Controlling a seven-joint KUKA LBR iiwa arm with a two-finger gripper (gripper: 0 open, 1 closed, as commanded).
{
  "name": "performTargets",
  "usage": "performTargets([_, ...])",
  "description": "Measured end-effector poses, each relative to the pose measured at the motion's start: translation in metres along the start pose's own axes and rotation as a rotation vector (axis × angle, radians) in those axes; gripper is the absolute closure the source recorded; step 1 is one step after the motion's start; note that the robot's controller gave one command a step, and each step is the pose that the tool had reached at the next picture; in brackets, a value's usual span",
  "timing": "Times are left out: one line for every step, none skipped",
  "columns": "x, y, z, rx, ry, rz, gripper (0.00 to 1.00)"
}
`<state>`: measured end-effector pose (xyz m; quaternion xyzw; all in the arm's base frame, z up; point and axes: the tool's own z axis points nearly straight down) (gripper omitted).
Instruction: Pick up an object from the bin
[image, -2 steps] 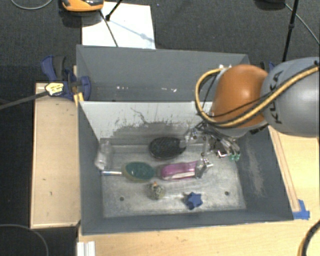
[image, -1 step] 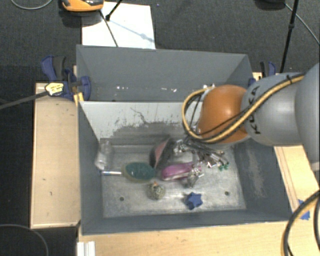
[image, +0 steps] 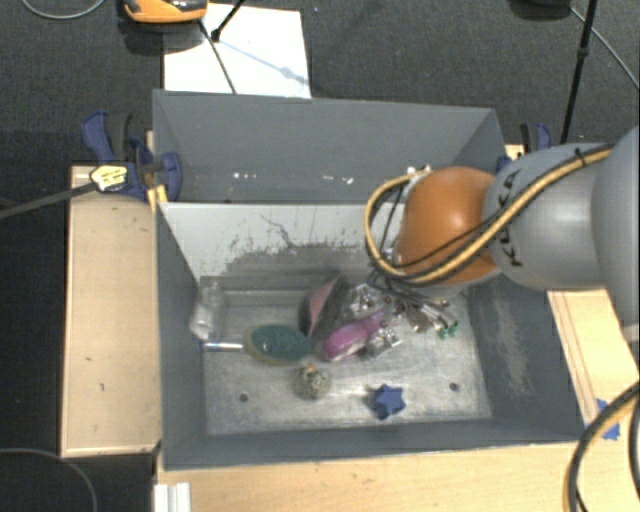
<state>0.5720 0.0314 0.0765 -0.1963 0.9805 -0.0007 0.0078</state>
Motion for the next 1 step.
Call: performTargets([0.0007,-0.0153,-0.174,-0.002,0.005,-0.293,1.0])
